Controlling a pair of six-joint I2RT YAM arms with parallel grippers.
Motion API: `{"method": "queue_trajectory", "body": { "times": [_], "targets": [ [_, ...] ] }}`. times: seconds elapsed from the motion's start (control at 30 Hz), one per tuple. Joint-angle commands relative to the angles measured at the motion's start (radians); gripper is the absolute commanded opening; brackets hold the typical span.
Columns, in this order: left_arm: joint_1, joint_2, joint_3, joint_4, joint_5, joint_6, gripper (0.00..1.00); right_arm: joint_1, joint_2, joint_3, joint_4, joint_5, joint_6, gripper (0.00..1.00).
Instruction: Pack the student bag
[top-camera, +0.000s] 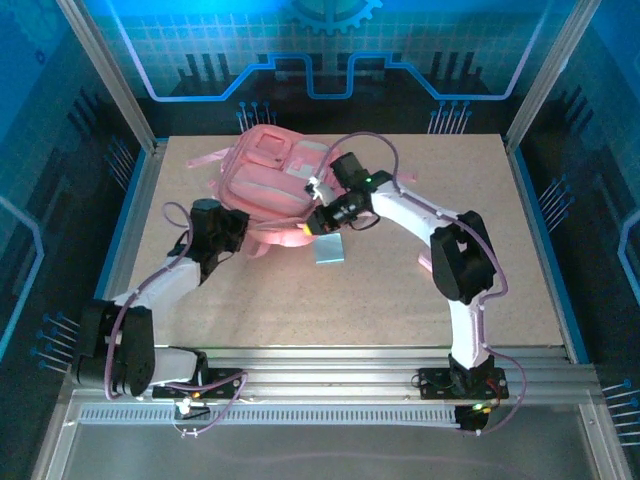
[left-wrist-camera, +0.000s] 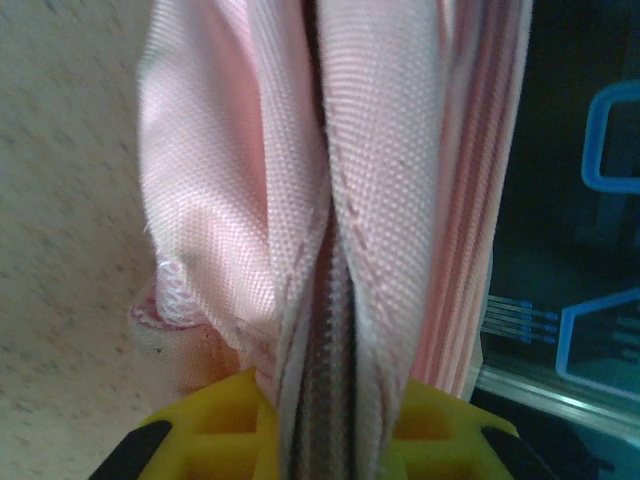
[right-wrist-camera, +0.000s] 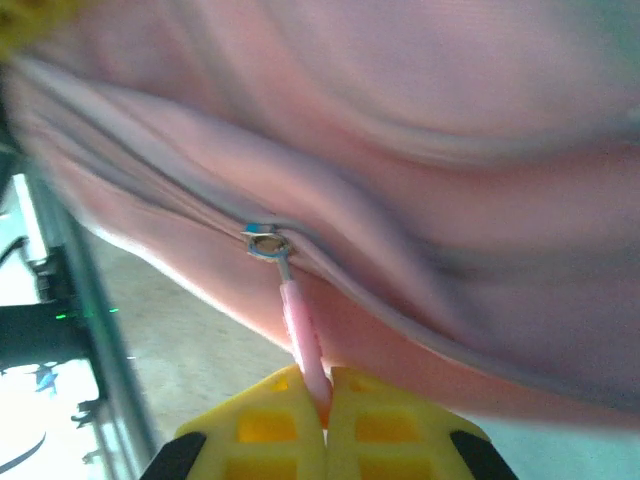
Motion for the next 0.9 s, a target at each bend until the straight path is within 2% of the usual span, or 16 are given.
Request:
{"method": "queue_trajectory", "body": {
  "times": [0.0,0.1,0.2,0.27,0.33,0.43,0.47,0.57,0.63,0.77,0.87],
  "targets": [
    [0.057,-0.094,0.073,-0.063,-0.042,0.114,0.00,-0.107,0.034,0.009,-0.143,0.108,-0.052,0.00],
    [0.060,-0.094,0.080,-0.079,-0.052,0.140,0.00,-0.087,-0.016,-0.038,-0.123,-0.008,-0.059,0.00],
    [0.078,-0.102,0.077,-0.075,-0.041,0.149,0.00,-0.076,-0.033,-0.060,-0.132,0.141,-0.078,0.00],
    [0.086,-0.117,0.091,-0.101,-0.037,0.179,0.00,-0.108,0.001,-0.037,-0.144,0.235,-0.074,0.00],
    [0.089,-0.126,0.113,-0.139,-0.032,0.214,0.00,-0.145,0.029,-0.005,-0.150,0.231,-0.051,0.00],
    [0.090,-0.129,0.124,-0.167,-0.016,0.239,0.00,-0.137,-0.004,0.005,-0.121,0.171,-0.041,0.00],
    [0.089,-0.129,0.121,-0.166,-0.012,0.235,0.00,-0.127,-0.028,-0.005,-0.106,0.145,-0.033,0.03],
    [0.089,-0.127,0.102,-0.141,-0.004,0.216,0.00,-0.091,-0.089,-0.028,-0.080,0.081,0.012,0.33],
    [0.090,-0.126,0.090,-0.124,-0.004,0.207,0.00,-0.061,-0.124,-0.063,-0.031,0.047,0.044,0.47],
    [0.088,-0.119,0.090,-0.124,-0.005,0.213,0.00,-0.016,-0.115,-0.063,0.032,-0.058,0.113,0.63],
    [0.089,-0.117,0.084,-0.113,-0.001,0.203,0.00,0.020,-0.094,-0.059,0.048,-0.085,0.158,0.65]
  ]
}}
